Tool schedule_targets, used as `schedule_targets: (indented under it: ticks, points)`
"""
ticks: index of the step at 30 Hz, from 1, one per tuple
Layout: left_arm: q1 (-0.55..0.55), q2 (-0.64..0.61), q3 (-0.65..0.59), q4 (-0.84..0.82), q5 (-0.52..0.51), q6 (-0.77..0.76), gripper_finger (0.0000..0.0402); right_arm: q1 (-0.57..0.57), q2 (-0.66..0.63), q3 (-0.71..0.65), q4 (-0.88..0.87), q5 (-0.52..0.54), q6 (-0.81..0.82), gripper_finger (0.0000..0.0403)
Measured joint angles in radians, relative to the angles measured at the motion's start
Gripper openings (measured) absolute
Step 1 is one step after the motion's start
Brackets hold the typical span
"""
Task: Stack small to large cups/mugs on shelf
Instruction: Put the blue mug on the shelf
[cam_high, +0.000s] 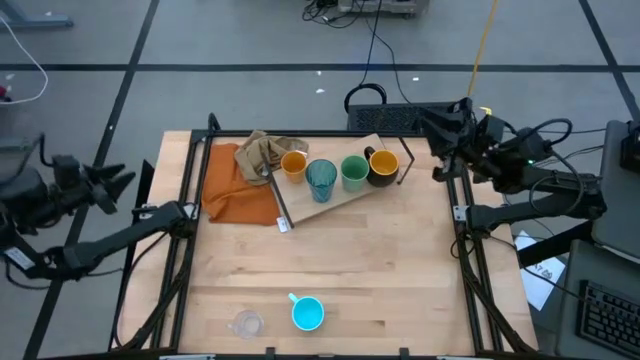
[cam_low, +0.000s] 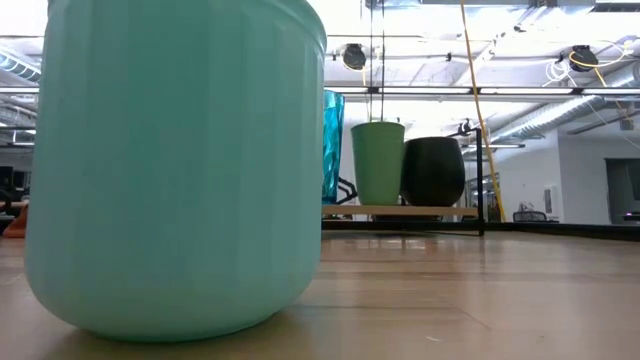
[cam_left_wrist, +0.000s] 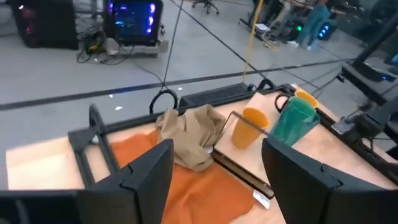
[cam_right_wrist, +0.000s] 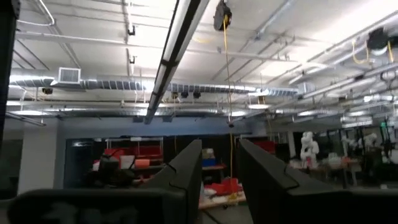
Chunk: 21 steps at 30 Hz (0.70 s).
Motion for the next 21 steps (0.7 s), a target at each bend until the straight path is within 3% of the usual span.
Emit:
schedule_targets:
  ticks: [10,13,21]
  points:
    - [0.082,-0.282,-0.205,0.091,0.064,-0.097,0.0243,0.001,0.120,0.000,0.011,-0.009,0.123,0.0096]
    - [0.095,-0.308,-0.222,0.139,0.084,-0.098,0.0243,0.002,0.156,0.000,0.052,-0.055,0.143,0.0096]
    - [0.099,-0.308,-0.239,0.184,0.158,-0.099,0.0243,0.002,0.187,0.000,0.092,-0.060,0.144,0.0096]
